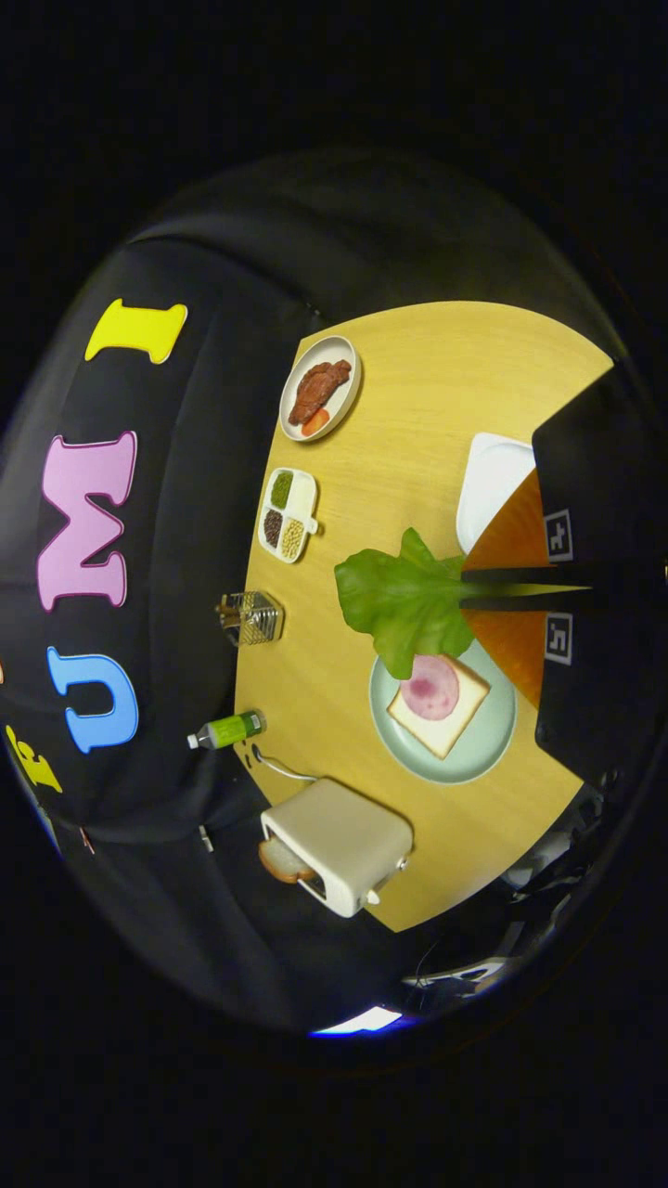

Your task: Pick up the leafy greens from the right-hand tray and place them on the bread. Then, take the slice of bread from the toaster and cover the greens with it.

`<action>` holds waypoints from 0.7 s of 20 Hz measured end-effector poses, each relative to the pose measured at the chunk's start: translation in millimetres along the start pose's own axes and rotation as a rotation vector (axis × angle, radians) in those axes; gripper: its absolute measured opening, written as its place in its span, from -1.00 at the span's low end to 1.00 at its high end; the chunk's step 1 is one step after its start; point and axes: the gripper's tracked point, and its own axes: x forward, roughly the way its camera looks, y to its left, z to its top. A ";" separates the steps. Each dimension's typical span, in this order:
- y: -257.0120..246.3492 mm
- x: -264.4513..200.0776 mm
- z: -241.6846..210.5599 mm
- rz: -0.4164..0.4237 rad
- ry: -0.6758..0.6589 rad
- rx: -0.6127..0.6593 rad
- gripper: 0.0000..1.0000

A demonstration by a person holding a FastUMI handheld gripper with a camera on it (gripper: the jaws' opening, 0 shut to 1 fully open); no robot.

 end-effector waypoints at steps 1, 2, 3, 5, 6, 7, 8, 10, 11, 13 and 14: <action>11.3 1.7 8.0 0.021 -0.016 0.001 -0.89; 21.7 3.6 14.0 0.036 -0.027 -0.006 -0.89; 31.6 7.5 19.6 0.048 -0.035 -0.019 -0.90; 54.1 16.3 24.1 0.077 -0.034 -0.043 -0.89; 64.7 21.8 25.7 0.091 -0.031 -0.056 -0.89; 73.4 27.9 27.2 0.105 -0.027 -0.066 -0.89; 83.1 34.1 28.1 0.119 -0.021 -0.072 -0.89; 100.8 45.7 27.8 0.145 -0.003 -0.079 -0.89; 107.1 52.4 26.9 0.153 0.006 -0.088 -0.89; 116.5 68.5 22.6 0.158 0.030 -0.118 -0.89; 118.1 75.7 18.5 0.155 0.045 -0.136 -0.89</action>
